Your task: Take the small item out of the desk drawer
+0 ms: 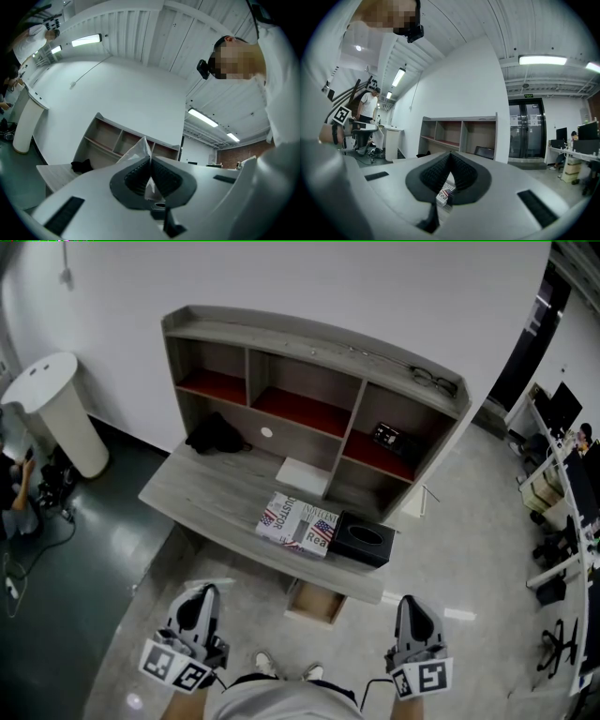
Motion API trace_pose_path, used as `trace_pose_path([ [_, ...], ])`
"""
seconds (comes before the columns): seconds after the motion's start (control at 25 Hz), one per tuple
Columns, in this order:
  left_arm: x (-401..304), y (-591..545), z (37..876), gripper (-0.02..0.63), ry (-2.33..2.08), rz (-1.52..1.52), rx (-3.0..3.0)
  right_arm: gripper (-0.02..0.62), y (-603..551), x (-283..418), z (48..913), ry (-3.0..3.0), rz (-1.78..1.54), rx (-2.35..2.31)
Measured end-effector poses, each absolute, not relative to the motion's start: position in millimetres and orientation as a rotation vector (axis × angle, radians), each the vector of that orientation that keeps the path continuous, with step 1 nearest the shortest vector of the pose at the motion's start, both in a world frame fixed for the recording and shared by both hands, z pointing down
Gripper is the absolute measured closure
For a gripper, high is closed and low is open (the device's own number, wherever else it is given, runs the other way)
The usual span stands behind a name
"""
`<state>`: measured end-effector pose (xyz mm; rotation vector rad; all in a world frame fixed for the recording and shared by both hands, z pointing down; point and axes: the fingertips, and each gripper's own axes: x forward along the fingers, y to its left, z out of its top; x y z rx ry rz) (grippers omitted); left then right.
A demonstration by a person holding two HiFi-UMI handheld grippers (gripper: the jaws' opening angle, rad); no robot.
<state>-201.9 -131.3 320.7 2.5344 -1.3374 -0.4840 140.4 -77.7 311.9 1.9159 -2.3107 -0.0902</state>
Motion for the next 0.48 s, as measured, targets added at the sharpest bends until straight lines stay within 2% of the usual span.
trace_pose_path([
  [0.48,-205.5,-128.3,324.9,0.586,-1.326,-0.471,2.529,0.575,-76.0,129.6,315.4,-2.316,-0.083,1.901],
])
